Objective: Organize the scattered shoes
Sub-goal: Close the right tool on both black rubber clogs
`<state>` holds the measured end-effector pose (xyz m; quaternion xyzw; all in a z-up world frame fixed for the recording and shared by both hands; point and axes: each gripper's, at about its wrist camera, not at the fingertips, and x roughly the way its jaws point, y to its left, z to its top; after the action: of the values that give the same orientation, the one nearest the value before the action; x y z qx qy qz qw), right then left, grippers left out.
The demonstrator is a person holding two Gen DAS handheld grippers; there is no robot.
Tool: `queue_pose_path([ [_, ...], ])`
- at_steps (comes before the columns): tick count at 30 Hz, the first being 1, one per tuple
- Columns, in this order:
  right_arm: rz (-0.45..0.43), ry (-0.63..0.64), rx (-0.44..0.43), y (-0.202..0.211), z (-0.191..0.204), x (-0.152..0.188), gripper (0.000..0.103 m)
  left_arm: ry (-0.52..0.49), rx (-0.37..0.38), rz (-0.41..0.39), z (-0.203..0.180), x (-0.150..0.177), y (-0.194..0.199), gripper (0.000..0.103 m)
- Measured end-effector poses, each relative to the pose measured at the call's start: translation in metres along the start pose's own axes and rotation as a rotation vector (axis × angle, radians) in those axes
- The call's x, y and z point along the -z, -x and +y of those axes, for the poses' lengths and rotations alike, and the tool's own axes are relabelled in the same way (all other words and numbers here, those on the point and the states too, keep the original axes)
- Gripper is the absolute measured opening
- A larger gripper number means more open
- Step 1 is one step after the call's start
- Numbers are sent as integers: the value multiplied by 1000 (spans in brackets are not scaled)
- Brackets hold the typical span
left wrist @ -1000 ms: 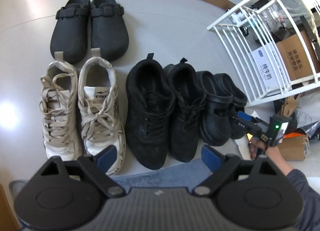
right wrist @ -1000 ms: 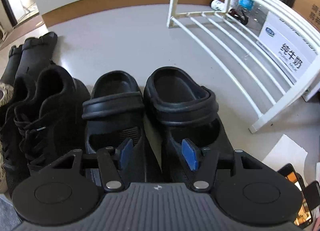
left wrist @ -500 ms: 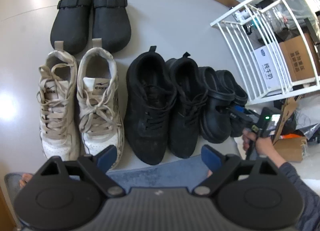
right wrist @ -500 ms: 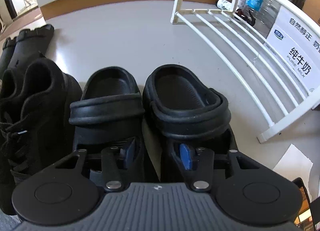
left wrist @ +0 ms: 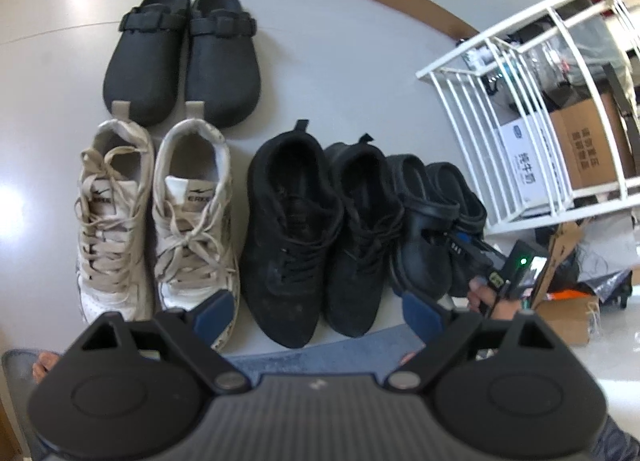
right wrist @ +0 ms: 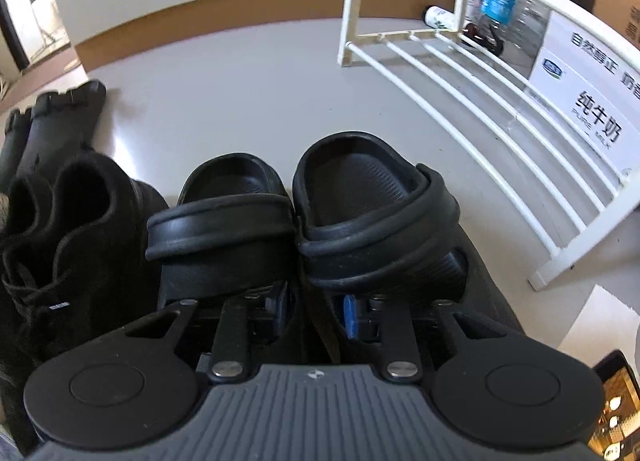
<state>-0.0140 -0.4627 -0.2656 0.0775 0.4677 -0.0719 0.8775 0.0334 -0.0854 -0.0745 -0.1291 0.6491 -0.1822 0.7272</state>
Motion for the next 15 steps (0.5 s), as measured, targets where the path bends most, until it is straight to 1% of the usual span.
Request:
queue_pose_path([
  [7, -42, -63, 56, 21, -7, -20, 29, -28, 3, -34, -6, 0, 9, 93],
  [10, -82, -107, 84, 29, -11, -32, 29, -31, -12, -50, -5, 1, 12, 93],
  [15, -153, -187, 121, 39, -20, -50, 29, -7, -31, -49, 3, 0, 11, 93],
])
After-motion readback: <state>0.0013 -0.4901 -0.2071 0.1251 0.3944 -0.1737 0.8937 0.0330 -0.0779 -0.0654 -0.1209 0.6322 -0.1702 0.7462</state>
